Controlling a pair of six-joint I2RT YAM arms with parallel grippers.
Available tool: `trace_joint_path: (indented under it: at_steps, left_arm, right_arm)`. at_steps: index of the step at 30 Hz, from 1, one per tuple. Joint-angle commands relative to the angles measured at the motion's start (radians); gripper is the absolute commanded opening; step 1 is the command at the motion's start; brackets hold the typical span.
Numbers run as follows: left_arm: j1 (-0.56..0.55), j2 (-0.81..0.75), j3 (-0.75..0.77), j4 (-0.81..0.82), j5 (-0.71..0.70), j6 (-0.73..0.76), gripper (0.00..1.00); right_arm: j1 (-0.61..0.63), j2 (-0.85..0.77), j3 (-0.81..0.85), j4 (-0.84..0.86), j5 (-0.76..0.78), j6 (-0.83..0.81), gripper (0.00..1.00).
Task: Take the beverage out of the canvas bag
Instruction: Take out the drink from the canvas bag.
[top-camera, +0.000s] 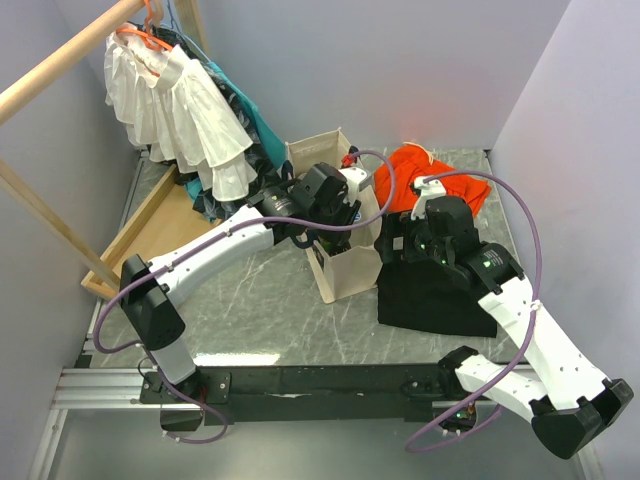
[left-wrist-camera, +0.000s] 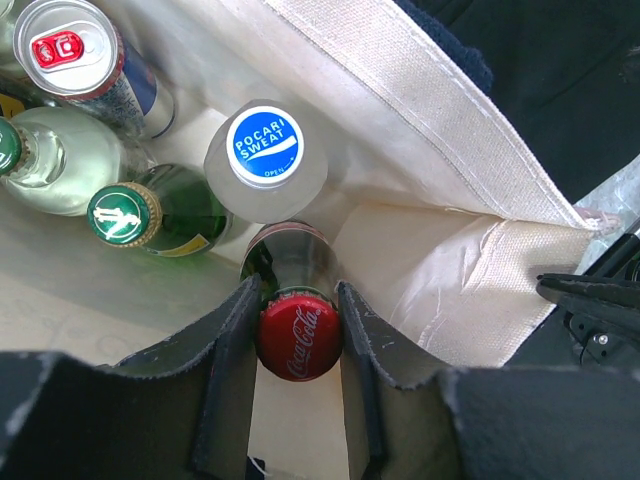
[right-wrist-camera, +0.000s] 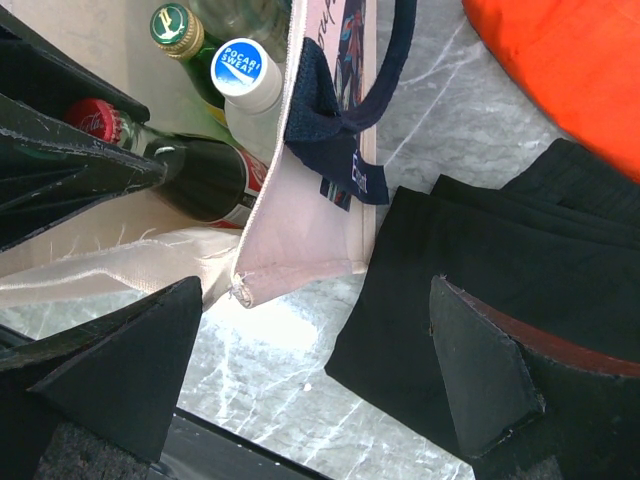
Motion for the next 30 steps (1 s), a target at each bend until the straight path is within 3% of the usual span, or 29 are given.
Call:
trace_joint_path:
  at_steps: [1,16,30]
  left_arm:
    - [-0.008,-0.019,0.041,0.026,0.005,-0.021,0.01]
    - [-0.012,0.029,0.277,-0.064,-0.036,0.026,0.01]
    - [-0.012,0.03,0.373,-0.098,-0.035,0.045,0.01]
  right_arm:
    - [0.007,0.006,-0.014,-0.016,0.006,-0.004,1.0]
    - [0.009,0.004,-0.014,-0.013,0.009,0.001,1.0]
    - [0.009,0.004,-0.017,-0.008,0.009,0.003,1.0]
